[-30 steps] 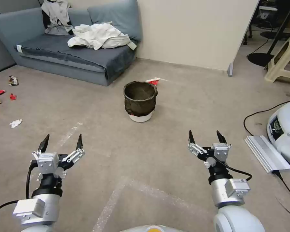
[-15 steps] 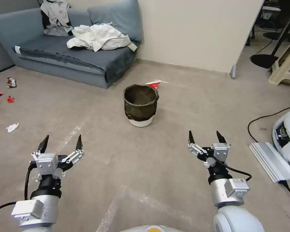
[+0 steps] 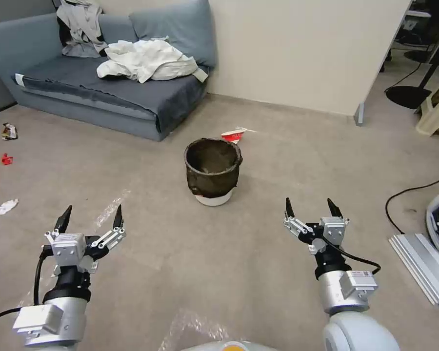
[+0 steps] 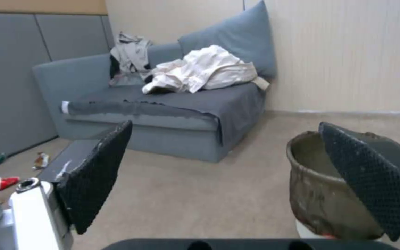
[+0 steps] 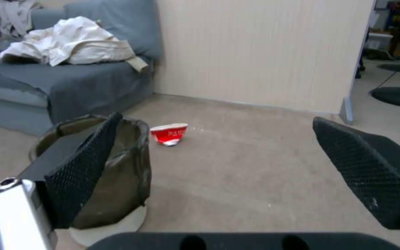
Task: Pick up the trash can from the floor.
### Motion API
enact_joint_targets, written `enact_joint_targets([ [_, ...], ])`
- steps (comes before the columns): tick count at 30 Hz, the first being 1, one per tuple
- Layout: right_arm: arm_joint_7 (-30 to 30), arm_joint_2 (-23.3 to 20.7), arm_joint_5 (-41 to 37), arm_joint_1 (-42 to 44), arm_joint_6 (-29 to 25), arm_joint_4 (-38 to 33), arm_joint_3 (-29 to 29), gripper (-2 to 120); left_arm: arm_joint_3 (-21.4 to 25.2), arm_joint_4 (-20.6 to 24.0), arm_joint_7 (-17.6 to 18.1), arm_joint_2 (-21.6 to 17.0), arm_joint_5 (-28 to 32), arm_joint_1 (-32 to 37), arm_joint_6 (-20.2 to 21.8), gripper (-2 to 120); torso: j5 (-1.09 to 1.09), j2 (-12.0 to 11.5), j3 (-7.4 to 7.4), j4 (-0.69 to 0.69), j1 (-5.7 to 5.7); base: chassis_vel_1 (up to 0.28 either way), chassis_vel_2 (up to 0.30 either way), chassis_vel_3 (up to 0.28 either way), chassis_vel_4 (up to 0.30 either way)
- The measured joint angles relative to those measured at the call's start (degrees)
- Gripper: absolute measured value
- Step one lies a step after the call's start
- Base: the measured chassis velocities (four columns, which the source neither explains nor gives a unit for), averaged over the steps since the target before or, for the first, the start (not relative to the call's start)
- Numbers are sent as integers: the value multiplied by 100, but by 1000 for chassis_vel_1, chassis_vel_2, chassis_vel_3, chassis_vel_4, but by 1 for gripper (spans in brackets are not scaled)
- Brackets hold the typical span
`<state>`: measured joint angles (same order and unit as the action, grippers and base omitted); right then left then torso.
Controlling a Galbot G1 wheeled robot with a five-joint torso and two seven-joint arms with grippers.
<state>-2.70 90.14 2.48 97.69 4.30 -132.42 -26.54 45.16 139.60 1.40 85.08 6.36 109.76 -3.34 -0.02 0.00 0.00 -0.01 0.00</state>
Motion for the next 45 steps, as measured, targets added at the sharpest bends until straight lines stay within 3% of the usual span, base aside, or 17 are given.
enact_joint_targets([
  [31,-32,14,-10,-13,-121,2,31,100,26,-21,-52,-103,225,-129,165,100,0,0,1,2,1,-171,172,168,-168],
  [36,-39,9,-19,-52,-122,41,26,100,40,-86,-129,-367,568,-491,613,100,2,0,0,0,0,-48,44,45,-34],
  [39,-55,-2,-28,-119,-118,105,7,100,14,-212,-130,-707,1036,-1016,1235,100,1,0,-1,0,0,23,-26,-34,10],
  [45,-80,-2,-32,-252,-23,207,-2,100,-180,-545,-45,-1270,1444,-1630,1840,100,1,0,0,2,0,6,-6,-9,1],
])
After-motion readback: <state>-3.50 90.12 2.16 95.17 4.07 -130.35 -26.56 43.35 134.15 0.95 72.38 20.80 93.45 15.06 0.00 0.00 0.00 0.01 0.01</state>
